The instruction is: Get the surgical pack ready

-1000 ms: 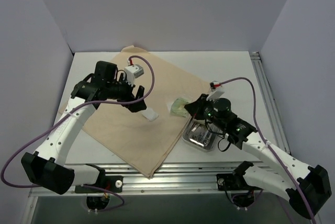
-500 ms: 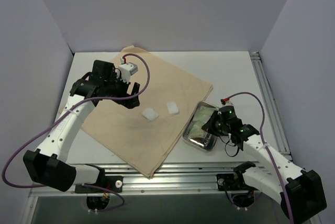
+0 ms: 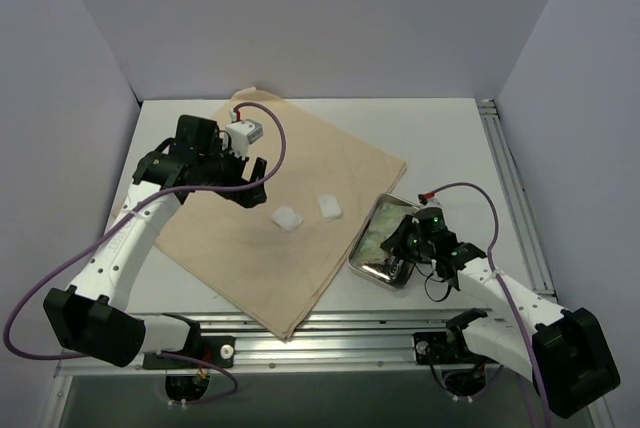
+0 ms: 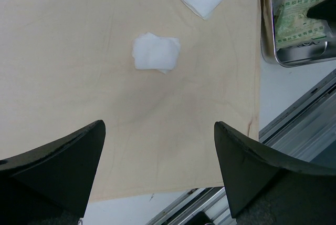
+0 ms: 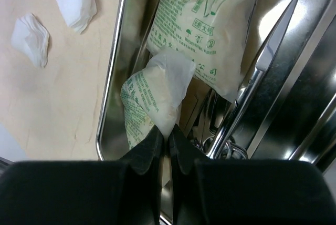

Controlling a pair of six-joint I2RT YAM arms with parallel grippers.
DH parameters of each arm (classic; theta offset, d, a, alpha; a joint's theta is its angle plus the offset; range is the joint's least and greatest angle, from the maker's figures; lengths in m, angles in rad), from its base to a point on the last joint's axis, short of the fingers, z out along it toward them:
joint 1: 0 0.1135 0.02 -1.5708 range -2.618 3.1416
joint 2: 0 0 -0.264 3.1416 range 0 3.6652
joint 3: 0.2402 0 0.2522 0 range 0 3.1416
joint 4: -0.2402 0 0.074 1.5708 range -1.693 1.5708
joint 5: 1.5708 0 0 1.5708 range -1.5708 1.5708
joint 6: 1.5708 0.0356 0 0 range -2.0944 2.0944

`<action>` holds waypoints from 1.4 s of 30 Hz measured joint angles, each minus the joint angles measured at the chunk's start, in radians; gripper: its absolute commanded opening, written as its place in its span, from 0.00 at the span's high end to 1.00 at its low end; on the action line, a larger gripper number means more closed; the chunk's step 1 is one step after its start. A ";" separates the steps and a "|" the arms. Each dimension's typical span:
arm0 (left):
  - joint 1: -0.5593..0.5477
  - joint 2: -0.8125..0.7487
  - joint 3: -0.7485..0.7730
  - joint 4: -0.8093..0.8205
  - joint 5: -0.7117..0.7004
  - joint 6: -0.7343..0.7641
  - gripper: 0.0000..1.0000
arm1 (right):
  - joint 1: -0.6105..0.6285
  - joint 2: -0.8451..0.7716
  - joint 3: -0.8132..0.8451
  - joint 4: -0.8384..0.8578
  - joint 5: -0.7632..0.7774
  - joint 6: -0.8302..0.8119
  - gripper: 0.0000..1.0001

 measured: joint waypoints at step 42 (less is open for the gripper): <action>0.347 0.130 -0.092 0.014 -0.100 -0.028 0.02 | 0.270 1.116 1.066 -0.027 -0.203 -0.355 0.55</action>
